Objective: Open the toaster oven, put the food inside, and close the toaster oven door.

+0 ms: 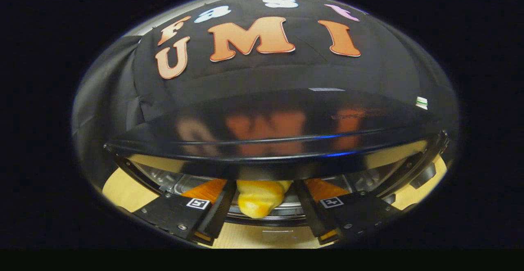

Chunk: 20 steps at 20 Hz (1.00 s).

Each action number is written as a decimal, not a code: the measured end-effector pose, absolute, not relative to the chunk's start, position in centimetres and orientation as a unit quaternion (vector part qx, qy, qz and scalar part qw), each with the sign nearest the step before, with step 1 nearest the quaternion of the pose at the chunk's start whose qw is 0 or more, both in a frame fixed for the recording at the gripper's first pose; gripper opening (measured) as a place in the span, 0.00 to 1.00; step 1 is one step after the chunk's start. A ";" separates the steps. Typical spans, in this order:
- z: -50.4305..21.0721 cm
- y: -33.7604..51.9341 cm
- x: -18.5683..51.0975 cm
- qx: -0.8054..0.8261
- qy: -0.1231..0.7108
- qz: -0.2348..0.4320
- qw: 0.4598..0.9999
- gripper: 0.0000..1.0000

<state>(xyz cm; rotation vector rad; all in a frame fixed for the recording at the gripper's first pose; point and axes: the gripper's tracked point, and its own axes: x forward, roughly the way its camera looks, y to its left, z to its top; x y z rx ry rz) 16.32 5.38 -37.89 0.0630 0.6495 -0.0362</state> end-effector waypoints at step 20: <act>-34.2 3.3 -8.8 0.083 0.369 0.042 0.925 0.96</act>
